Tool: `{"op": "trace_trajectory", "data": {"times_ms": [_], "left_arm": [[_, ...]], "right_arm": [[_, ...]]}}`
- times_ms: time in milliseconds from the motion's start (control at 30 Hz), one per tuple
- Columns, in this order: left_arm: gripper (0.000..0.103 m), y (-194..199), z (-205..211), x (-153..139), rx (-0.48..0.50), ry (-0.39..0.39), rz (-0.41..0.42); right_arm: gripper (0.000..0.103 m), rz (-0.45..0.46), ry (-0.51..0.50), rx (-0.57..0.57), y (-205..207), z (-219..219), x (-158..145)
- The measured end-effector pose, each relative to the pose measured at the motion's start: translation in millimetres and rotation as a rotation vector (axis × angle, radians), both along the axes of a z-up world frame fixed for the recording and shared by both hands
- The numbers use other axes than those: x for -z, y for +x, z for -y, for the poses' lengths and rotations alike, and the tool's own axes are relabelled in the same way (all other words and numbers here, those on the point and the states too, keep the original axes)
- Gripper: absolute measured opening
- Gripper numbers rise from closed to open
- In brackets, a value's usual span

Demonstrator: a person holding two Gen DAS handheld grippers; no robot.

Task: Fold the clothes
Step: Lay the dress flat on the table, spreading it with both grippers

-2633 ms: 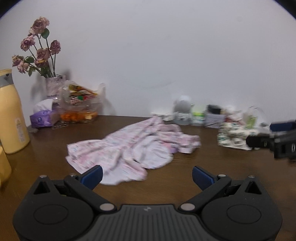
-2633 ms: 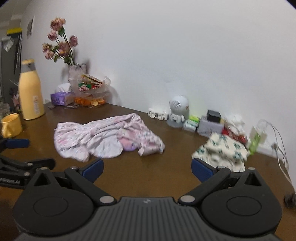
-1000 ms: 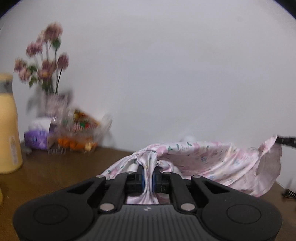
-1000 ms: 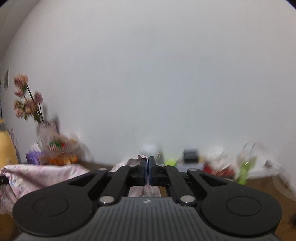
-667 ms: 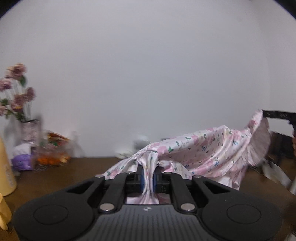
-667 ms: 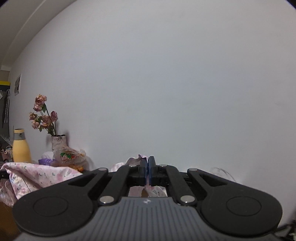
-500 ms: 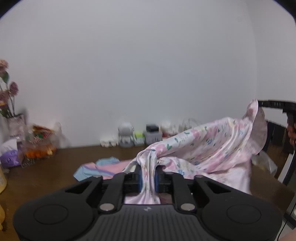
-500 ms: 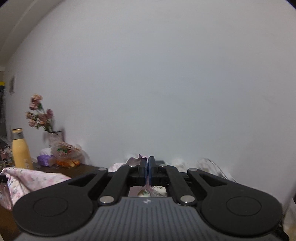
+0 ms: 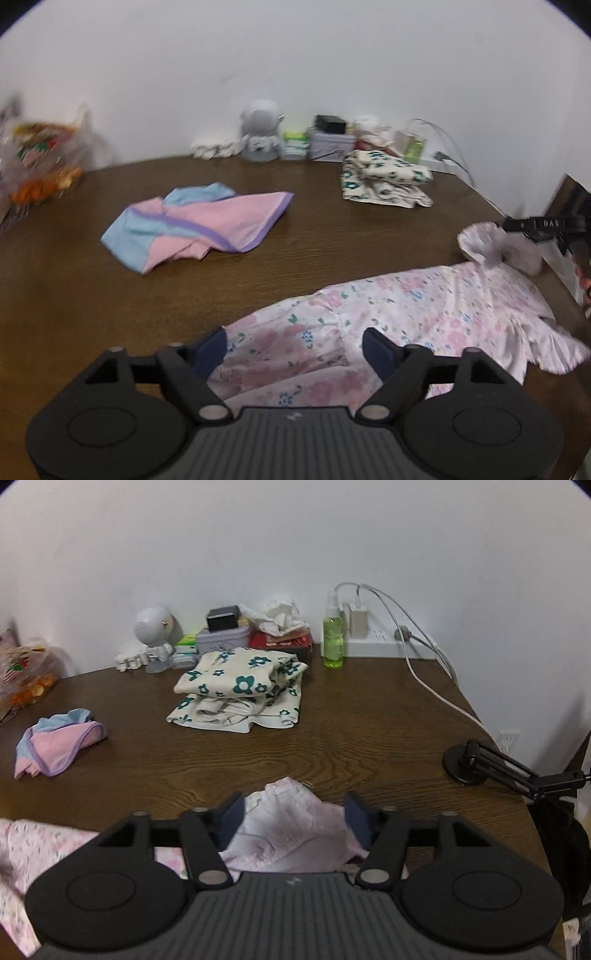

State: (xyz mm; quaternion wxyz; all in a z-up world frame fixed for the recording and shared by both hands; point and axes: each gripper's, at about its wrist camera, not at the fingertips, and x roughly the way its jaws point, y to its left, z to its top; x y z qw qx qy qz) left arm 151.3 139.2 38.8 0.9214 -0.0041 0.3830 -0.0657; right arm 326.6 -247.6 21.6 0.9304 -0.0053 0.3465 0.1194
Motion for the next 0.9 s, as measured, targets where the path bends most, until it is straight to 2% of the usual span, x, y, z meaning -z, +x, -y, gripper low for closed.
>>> {"op": "trace_trajectory", "data": {"times_ms": [67, 167, 233, 300, 433, 500, 567, 700, 800, 900], "left_arm": [[0.082, -1, 10, 0, 0.05, 0.045, 0.004], [0.081, 4, 25, 11, 0.131, 0.111, -0.009], [0.081, 5, 34, 21, 0.17, 0.155, -0.019], [0.081, 4, 43, 29, 0.209, 0.184, -0.029], [0.081, -3, 56, 40, 0.283, 0.2, -0.042], [0.081, -10, 62, 42, 0.303, 0.209, -0.037], [0.081, -20, 67, 39, 0.333, 0.204, -0.019], [0.081, -43, 85, 30, 0.428, 0.217, 0.038], [0.081, -52, 108, 29, 0.492, 0.3, 0.079], [0.081, -48, 125, 36, 0.496, 0.378, 0.093]], "right_arm": [[0.072, 0.036, -0.011, -0.058, -19, 3, -8], [0.074, 0.062, -0.046, -0.234, -56, -11, -15], [0.074, 0.071, -0.117, -0.355, -79, -32, -8], [0.074, 0.06, -0.181, -0.444, -96, -53, 0], [0.074, 0.0, -0.213, -0.538, -105, -84, 21], [0.074, -0.012, -0.225, -0.53, -104, -91, 27], [0.074, -0.018, -0.195, -0.501, -102, -87, 27], [0.078, 0.012, -0.153, -0.386, -90, -54, 18], [0.078, 0.023, -0.159, -0.259, -74, -23, 14], [0.078, -0.002, -0.12, -0.247, -70, -8, 11]]}}
